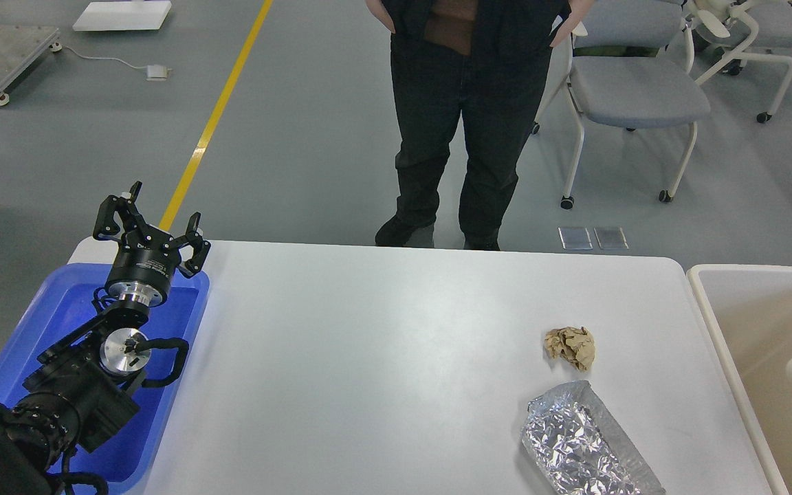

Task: Tidy desktop

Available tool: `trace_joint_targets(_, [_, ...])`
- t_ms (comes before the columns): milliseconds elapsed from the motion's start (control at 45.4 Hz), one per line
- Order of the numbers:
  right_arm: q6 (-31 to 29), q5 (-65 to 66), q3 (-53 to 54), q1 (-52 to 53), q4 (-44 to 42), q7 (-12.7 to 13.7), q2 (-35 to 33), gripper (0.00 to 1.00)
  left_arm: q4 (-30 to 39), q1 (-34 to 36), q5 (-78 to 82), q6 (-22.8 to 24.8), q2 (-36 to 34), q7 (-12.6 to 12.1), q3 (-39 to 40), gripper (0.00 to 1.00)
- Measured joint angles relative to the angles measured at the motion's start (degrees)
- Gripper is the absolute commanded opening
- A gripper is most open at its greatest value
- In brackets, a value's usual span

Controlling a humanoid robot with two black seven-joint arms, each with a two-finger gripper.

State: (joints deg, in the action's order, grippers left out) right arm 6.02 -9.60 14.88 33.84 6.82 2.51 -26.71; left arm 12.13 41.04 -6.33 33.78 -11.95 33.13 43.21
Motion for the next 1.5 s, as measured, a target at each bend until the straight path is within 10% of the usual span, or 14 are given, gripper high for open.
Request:
trace_joint_targets(838, [-1.42,-0.2,21.17,4.48,15.62,0.04,-10.11,1.0,0.0,0.01,-0.01,-0.03,-0.01,0.0,-0.06,1.0])
trace_joint_targets(1499, [-22.47,-11.77,38.89,4.55,33.33,-0.03,-7.64,1.0,0.0,0.01,0.0,-0.03,0.0,0.0,-0.06,1.0])
